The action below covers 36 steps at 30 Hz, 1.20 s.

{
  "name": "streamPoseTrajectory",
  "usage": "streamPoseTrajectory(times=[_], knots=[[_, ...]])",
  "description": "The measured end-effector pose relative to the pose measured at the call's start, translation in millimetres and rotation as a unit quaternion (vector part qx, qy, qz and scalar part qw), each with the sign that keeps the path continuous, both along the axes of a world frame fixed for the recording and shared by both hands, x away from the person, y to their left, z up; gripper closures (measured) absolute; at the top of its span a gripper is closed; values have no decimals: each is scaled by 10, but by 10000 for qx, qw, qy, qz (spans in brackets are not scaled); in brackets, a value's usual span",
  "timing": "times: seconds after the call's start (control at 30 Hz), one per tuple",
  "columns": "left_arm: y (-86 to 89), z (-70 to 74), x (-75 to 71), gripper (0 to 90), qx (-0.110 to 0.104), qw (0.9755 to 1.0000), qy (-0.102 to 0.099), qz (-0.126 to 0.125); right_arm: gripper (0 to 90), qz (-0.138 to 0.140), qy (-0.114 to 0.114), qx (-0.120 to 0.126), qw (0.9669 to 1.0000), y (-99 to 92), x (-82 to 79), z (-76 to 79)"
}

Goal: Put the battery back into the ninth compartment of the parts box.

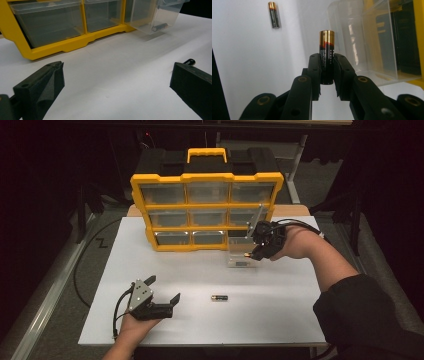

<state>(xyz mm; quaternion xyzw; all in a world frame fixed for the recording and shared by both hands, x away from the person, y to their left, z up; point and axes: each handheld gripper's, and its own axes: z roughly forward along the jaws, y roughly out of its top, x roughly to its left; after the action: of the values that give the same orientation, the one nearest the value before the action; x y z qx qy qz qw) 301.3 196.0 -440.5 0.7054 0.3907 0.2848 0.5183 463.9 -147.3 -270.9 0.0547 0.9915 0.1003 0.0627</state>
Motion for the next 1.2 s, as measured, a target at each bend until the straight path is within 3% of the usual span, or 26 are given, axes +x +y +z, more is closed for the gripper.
streamPoseTrajectory(times=[0.23, 0.9, 1.1, 1.17, 1.2], knots=[[3, -3, 5, 3, 13, 10000, 17, -12, 787, -12, -54, -136, 9999, 26, 77, 11], [19, 7, -1, 3, -52, 10000, -2, -7, 787, -193, -234, -244, 9992, 152, 359, -59], [23, 6, 0, 3, -52, 10000, -9, -10, 785, -203, -197, -265, 9992, 199, 412, -83], [24, 3, 4, 3, -57, 10000, -13, -1, 747, -226, -205, -225, 9993, 199, 427, -96], [25, 2, 5, 3, -56, 10000, -10, 0, 684, -304, -192, -188, 9992, 197, 427, -94]])
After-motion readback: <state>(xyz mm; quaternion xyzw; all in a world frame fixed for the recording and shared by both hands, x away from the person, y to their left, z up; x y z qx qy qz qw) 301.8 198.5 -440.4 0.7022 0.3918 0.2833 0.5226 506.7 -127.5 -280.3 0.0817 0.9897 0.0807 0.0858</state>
